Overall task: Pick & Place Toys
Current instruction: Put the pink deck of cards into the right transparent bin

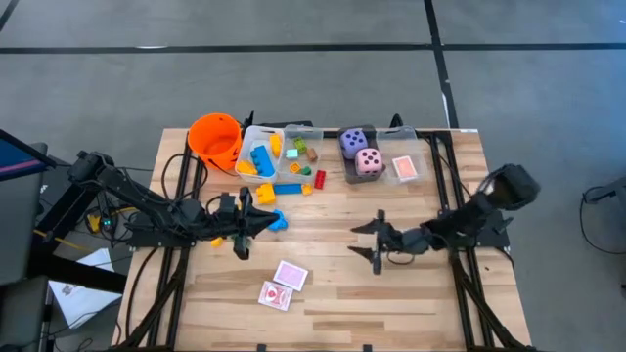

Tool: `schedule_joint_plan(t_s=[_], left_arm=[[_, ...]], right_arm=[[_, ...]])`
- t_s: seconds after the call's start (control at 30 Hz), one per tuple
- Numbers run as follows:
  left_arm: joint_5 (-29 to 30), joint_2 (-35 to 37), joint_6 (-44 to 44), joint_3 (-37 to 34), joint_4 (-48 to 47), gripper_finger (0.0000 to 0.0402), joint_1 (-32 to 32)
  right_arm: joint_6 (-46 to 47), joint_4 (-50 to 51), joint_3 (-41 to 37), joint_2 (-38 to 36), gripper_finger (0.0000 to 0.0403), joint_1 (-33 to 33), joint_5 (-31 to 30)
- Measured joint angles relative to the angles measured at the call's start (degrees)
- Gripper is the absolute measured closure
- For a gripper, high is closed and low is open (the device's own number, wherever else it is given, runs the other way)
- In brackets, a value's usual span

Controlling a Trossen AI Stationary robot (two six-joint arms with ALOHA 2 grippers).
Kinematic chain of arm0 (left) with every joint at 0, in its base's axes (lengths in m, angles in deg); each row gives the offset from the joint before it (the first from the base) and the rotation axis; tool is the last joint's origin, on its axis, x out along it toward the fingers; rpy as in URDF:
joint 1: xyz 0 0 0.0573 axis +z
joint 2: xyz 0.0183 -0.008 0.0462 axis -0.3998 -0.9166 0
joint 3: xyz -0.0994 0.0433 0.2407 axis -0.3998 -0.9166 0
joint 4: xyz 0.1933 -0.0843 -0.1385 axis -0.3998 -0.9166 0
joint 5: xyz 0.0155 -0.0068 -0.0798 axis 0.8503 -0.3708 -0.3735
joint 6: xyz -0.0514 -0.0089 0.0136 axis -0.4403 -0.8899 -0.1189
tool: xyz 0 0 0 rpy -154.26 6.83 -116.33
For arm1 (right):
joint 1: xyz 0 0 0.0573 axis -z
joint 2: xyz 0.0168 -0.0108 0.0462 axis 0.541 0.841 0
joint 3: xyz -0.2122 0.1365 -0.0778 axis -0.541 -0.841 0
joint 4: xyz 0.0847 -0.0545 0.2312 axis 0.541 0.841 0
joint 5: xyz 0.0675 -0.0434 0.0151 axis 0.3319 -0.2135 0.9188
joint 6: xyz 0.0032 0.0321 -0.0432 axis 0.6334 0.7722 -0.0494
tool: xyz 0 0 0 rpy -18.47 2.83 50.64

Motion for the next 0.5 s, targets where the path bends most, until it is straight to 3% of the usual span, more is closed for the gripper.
schedule_joint_plan(t_s=[0.27,0.4,0.5], left_arm=[[0.0,0.4,0.6,0.0,-0.6,0.0402,0.7],[0.0,0.4,0.7,0.0,-2.3,0.0402,0.7],[0.0,0.4,0.7,0.0,-3.2,0.0402,0.7]], right_arm=[[4.6,-15.4,9.8,21.6,0.0143,2.7,17.0],[4.0,-15.0,18.2,29.7,0.0143,2.9,18.4],[3.2,-14.9,23.5,33.7,0.0143,2.3,15.6]])
